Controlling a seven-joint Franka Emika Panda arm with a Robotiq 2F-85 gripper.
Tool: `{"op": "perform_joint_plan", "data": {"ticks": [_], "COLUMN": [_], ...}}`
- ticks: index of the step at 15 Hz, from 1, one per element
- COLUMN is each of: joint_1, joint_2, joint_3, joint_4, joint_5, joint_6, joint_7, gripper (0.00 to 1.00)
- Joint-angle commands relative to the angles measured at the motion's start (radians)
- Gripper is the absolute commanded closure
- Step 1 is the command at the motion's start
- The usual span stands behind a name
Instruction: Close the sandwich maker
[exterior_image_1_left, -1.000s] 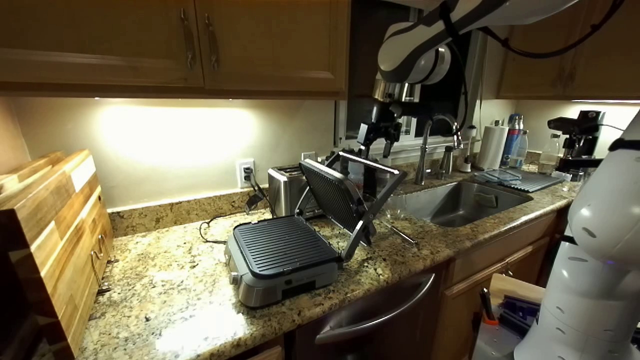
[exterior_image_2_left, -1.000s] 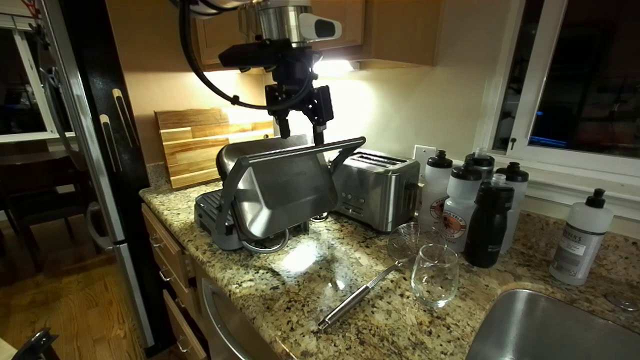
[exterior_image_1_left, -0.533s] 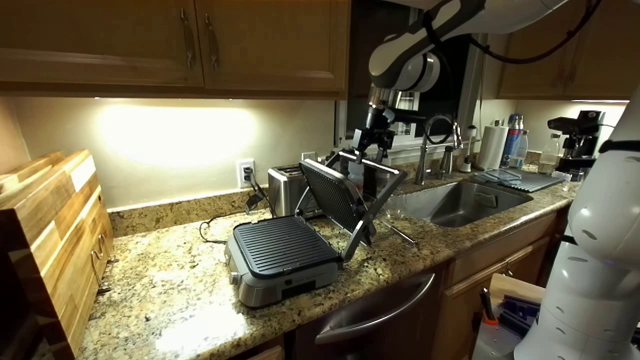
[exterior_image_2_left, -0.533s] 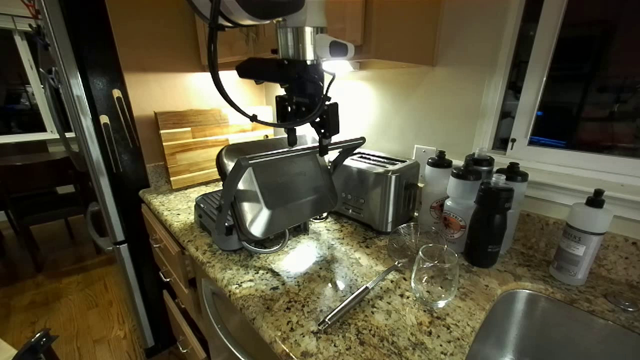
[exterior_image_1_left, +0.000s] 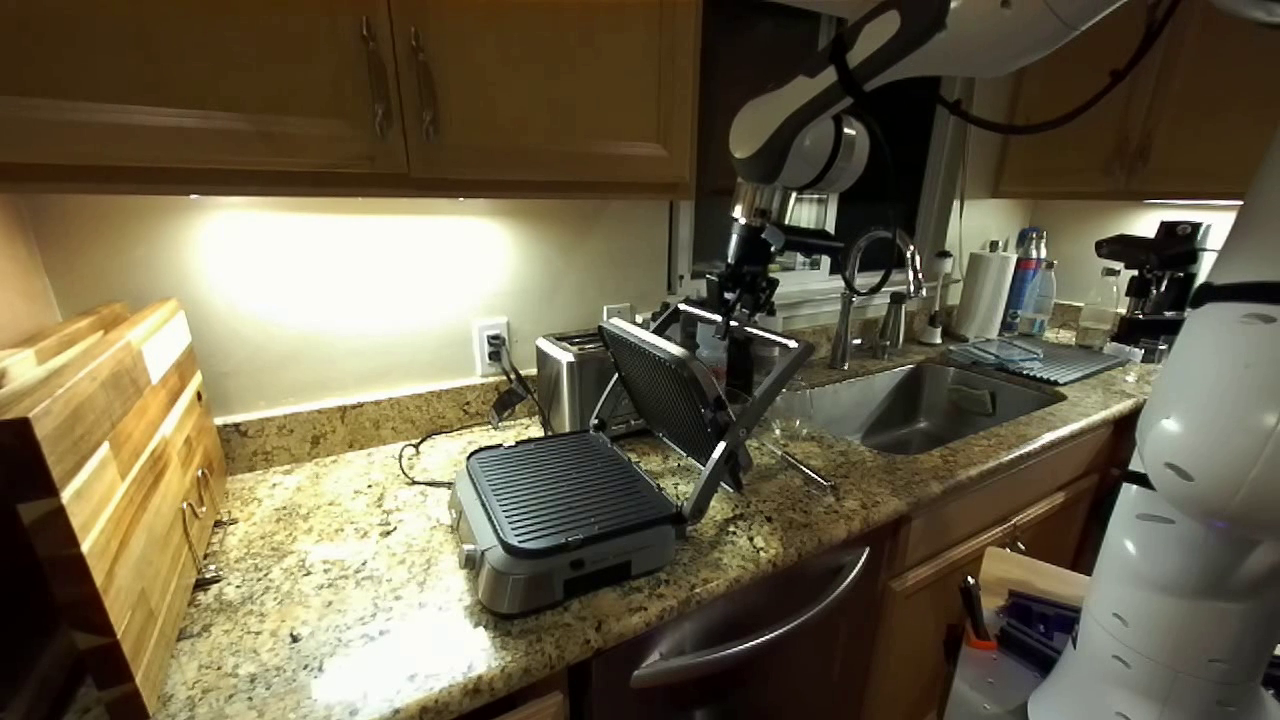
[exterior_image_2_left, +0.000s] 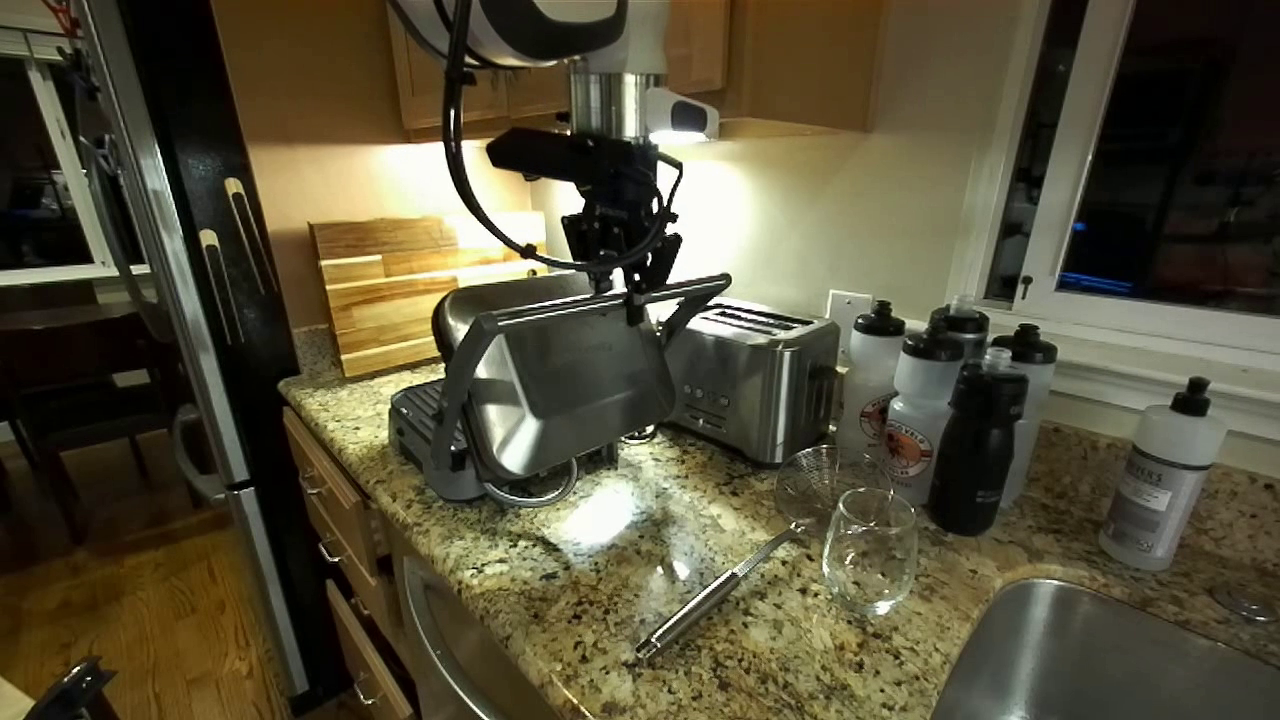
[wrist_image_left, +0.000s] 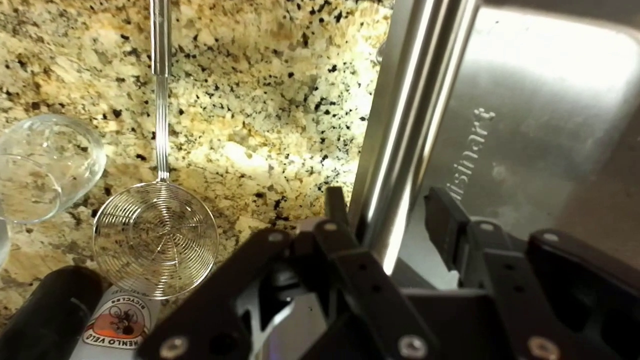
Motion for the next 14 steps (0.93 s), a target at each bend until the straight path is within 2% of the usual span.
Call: {"op": "perform_joint_plan", "data": {"ticks": [1, 3, 5, 14], "joint_1": [-0.001, 0.0, 0.003, 0.039], "joint_2": [-0.015, -0.03, -0.041, -0.06], "joint_3": [-0.008, -0.007, -0.001, 0.061], "joint_4": [0.002, 0.001, 0.001, 0.028], "joint_5": [0.015, -0.001, -0.017, -0.062], "joint_6": [0.002, 0.002, -0.002, -0.009], "joint_7": [-0.035, -0.038, -0.027, 0.009], "gripper": [0.86, 0.91, 0.88, 0.88]}}
